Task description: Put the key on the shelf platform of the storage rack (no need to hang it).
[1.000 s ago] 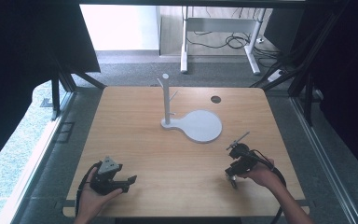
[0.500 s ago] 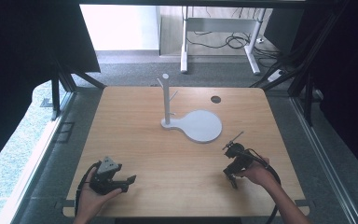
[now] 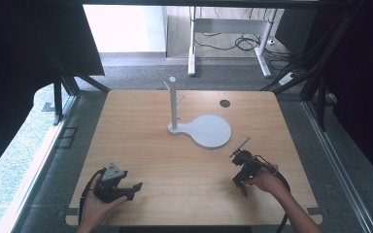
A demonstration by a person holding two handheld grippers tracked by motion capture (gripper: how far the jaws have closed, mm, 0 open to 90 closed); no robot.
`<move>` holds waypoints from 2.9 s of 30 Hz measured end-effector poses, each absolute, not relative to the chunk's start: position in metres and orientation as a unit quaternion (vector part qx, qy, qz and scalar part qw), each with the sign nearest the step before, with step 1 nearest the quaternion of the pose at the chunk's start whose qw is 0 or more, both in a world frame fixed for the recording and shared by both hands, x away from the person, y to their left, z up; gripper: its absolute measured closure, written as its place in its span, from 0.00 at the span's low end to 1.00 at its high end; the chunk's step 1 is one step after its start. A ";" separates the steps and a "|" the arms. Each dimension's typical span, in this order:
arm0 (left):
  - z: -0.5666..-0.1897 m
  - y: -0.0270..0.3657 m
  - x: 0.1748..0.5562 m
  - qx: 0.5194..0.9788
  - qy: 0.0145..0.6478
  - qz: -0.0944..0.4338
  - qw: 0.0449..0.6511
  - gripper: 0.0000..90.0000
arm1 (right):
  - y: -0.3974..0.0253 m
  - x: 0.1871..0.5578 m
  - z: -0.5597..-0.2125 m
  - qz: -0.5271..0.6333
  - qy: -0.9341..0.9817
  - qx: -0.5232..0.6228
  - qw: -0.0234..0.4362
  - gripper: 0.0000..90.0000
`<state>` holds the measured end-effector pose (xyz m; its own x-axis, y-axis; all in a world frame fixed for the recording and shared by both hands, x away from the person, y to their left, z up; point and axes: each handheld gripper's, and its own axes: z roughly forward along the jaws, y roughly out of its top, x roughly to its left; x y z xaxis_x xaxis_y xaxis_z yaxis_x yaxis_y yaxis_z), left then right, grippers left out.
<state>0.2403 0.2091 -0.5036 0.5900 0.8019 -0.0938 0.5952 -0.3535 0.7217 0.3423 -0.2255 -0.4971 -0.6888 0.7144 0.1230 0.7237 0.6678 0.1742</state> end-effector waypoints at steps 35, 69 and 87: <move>-0.504 0.211 0.241 0.811 0.431 0.140 0.370 0.30 | -0.236 0.346 -0.458 -0.079 -0.921 -0.380 0.024 1.00; -0.504 0.211 0.241 0.809 0.435 0.137 0.371 0.30 | -0.235 0.367 -0.416 -0.108 -0.916 -0.386 0.002 1.00; -0.504 0.212 0.241 0.809 0.434 0.137 0.372 0.30 | -0.224 0.383 -0.411 -0.107 -0.918 -0.382 0.002 1.00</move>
